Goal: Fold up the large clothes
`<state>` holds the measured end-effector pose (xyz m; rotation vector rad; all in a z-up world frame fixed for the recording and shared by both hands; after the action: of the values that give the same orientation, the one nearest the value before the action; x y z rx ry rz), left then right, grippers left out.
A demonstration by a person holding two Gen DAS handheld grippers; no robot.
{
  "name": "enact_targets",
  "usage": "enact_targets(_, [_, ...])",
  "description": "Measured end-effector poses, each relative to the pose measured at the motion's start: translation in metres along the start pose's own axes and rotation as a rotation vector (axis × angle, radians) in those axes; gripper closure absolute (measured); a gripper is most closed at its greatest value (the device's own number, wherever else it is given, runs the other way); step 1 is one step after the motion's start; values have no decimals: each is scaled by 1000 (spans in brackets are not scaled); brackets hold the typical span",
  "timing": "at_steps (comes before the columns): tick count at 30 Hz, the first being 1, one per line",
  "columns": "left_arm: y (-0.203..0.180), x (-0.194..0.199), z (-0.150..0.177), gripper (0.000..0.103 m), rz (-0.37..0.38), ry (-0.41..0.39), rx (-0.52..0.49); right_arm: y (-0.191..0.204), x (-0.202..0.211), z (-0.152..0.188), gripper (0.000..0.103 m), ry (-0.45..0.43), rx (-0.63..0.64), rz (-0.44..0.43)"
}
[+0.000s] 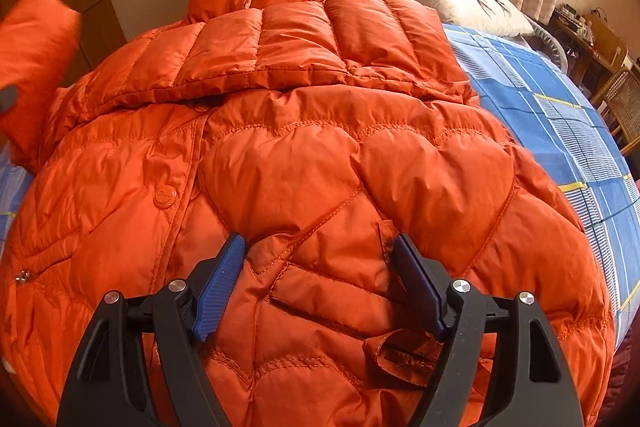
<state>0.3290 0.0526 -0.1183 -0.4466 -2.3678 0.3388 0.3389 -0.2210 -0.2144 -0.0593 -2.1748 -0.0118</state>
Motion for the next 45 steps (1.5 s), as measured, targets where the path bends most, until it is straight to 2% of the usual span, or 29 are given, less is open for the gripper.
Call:
enact_targets(1, [-7, -5, 6, 63, 16, 19, -13, -1, 0, 0, 27, 1, -5, -7])
enact_targets(2, [-12, -9, 11, 54, 38, 41, -19, -1, 0, -1, 27, 2, -9, -11])
enact_targets(3, [-16, -10, 17, 51, 42, 51, -24, -2, 1, -1, 27, 2, -12, -16])
enact_targets(4, [-20, -11, 23, 43, 57, 62, -29, -2, 1, -1, 27, 2, -15, -20])
enact_targets(7, [-23, -8, 37, 36, 84, 82, -32, -4, 1, -4, 31, 3, -22, -36])
enact_targets(9, [-16, -3, 41, 34, 83, 82, -14, -3, 4, -6, 39, -6, -30, -54])
enact_targets(12, [-3, 9, 50, 34, 56, 74, 32, 2, 8, -15, 43, -29, -71, -149])
enact_targets(17, [33, 17, 59, 34, -62, 81, 108, 36, 6, -45, 45, -48, -110, -336])
enact_targets(19, [45, 16, 62, 34, -77, 84, 133, 60, 0, -60, 45, -42, -118, -415])
enact_targets(23, [60, 12, 65, 34, -94, 86, 161, 104, -20, -80, 45, 12, -93, -477])
enact_targets(24, [62, 12, 65, 34, -95, 87, 164, 114, -26, -83, 62, 28, -76, -479])
enact_targets(26, [66, 13, 66, 34, -99, 86, 162, 127, -30, -89, 85, 30, -28, -448])
enact_targets(27, [64, 10, 65, 34, -98, 85, 162, 128, -24, -93, 93, 0, -23, -435])
enact_targets(31, [62, 8, 60, 34, -96, 82, 147, 110, 8, -111, 95, -137, -21, -391])
enact_targets(36, [58, -3, 51, 34, -101, 83, 133, 58, 28, -126, 97, -233, -61, -285])
enact_targets(41, [55, -8, 45, 34, -104, 92, 142, -2, 16, -130, 97, -225, -141, -151])
enact_targets(45, [53, -11, 41, 34, -109, 94, 135, -39, -2, -125, 97, -185, -194, -98])
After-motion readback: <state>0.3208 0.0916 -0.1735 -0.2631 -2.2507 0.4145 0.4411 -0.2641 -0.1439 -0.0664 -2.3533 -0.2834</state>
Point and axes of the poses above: each gripper's, at about its wrist camera, not at the fingertips, and x roughly against the way its jaws point, y to its left, z to its underside, the point moved 2 cm from there along -x, roughly the way its jaws point, and after that the axes turned 5 degrees about x, right-handed, at the moved point
